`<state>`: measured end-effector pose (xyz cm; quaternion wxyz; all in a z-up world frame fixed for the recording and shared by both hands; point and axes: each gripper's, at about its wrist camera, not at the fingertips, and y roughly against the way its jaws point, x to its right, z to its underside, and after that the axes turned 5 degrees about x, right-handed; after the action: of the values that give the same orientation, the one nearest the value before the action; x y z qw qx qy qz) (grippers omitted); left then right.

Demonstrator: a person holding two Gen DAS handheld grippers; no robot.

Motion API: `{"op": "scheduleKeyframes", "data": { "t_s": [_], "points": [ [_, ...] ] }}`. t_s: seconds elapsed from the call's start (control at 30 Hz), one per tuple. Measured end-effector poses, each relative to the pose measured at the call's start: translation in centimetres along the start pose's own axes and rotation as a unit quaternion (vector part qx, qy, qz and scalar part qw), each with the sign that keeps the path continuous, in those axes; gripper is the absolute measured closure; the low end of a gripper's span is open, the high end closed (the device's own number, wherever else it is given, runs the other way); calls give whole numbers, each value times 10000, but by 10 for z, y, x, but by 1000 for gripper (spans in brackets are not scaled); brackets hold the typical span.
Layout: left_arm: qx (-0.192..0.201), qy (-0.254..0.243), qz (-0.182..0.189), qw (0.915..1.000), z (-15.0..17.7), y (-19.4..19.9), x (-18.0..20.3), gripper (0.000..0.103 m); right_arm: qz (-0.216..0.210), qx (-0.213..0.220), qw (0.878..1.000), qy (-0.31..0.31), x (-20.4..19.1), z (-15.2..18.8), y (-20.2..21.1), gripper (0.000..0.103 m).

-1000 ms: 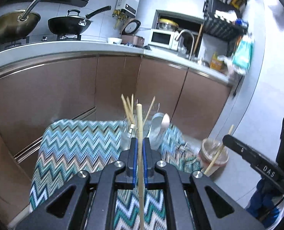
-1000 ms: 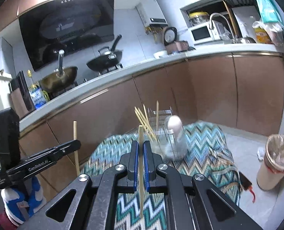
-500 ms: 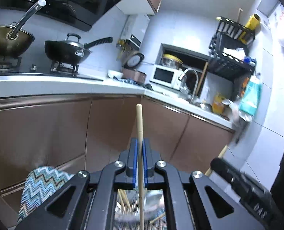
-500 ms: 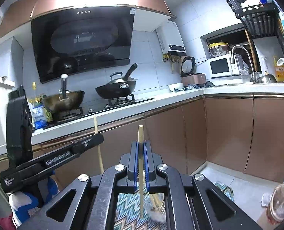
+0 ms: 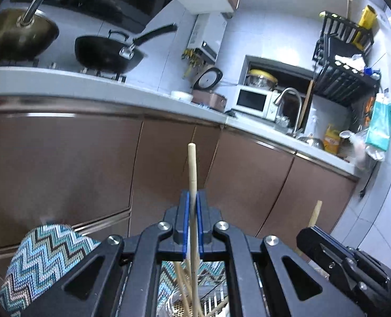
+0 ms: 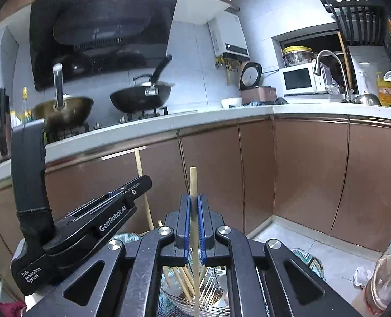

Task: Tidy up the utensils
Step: 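Lower both chopsticks into the holder with both tools, then open both tools and withdraw them from the holder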

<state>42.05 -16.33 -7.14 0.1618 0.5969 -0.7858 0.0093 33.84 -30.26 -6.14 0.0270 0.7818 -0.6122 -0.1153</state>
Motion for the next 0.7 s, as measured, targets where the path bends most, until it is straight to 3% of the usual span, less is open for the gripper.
{"op": "scheduleKeyframes", "data": {
  "t_s": [0.23,0.47,0.7],
  "points": [
    [-107,111,-34,9999,8,-2,-13,98,-92,117,9999,8,-6,-8,13,97],
    [-73,213,13,9997,4,-3,-19,98,-175,645,9977,120,-17,-41,33,97],
    [72,348,33,9994,-1,-6,-26,98,-3,786,9965,272,-17,-39,12,97]
  ]
}}
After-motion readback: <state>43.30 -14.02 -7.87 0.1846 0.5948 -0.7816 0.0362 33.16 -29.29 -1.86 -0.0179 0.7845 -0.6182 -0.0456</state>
